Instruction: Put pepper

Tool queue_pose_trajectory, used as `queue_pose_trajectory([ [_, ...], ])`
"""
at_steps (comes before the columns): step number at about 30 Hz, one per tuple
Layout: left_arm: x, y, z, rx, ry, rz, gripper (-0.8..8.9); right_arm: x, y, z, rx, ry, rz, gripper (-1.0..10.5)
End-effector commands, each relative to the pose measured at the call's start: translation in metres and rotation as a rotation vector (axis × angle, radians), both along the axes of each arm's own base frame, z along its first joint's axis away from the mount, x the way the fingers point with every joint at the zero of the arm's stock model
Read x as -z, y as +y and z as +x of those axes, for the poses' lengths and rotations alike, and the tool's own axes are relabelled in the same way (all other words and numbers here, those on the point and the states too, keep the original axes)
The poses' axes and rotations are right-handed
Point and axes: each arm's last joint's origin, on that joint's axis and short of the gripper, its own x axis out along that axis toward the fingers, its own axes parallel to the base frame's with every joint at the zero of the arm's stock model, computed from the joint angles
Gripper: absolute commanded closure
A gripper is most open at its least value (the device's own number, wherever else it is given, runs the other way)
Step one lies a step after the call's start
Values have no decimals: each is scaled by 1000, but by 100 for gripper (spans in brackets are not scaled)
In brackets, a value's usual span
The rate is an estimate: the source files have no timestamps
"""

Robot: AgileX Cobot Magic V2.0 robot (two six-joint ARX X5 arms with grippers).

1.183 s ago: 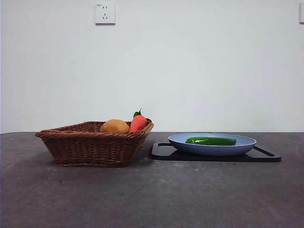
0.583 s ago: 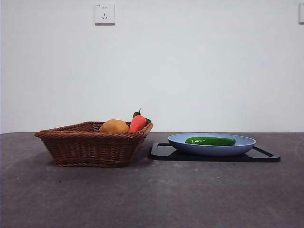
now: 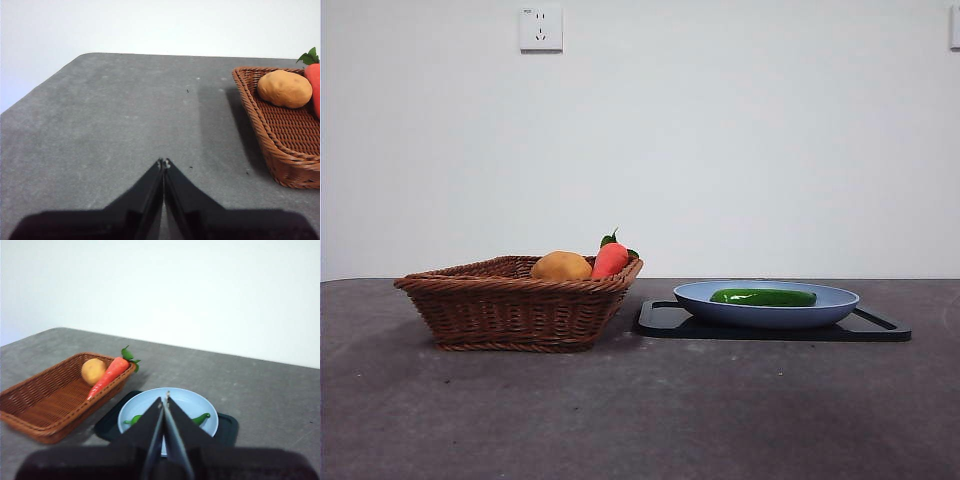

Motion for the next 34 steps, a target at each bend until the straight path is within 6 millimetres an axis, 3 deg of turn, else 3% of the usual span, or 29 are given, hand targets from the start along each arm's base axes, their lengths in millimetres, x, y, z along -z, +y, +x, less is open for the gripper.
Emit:
queue_pose_trajectory([
  [1, 0, 0, 0, -2, -12, -4, 806, 25, -1, 2, 54, 17, 44, 936],
  [6, 0, 0, 0, -2, -12, -4, 805, 69, -2, 4, 128, 51, 98, 936],
  [12, 0, 0, 0, -2, -12, -4, 805, 97, 0, 6, 106, 101, 105, 936],
  [34, 0, 0, 0, -2, -13, -4, 805, 107, 0, 5, 106, 181, 120, 936],
])
